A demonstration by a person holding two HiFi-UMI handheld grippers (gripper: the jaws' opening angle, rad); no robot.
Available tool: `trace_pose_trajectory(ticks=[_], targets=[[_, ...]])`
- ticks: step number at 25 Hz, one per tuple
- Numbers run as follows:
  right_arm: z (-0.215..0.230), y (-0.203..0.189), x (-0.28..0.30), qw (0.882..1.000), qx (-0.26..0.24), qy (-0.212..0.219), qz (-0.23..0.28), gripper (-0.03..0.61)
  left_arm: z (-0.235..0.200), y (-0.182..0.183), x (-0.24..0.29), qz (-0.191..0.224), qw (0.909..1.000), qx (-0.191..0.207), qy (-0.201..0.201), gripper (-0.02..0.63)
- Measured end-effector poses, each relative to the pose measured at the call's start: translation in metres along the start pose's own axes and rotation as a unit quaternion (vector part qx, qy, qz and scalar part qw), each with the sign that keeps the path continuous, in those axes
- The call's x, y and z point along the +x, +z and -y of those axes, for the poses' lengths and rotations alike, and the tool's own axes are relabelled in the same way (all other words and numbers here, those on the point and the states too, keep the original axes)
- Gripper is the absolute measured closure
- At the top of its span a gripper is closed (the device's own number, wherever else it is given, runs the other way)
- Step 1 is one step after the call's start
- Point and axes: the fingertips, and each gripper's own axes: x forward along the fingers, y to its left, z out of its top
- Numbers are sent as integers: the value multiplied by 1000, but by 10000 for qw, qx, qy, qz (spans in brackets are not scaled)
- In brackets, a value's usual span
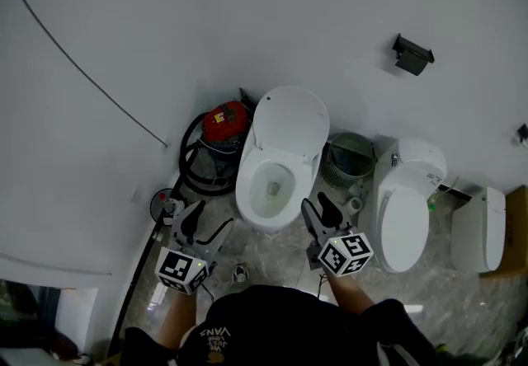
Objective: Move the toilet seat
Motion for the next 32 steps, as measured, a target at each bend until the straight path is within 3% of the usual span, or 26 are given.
trace_pose_trajectory(ticks=[11, 19, 32], targets=[[4, -13, 18, 9917, 351, -1190, 342, 425, -61, -12, 33, -142, 9948, 2, -1013, 305], [20, -38, 17, 9847, 590, -1634, 155, 425, -82, -40, 49, -323, 9928, -277, -1121, 305], [90, -82, 57, 9800, 850, -1714, -541, 425, -93, -104, 110, -914, 9904, -519, -899, 330]])
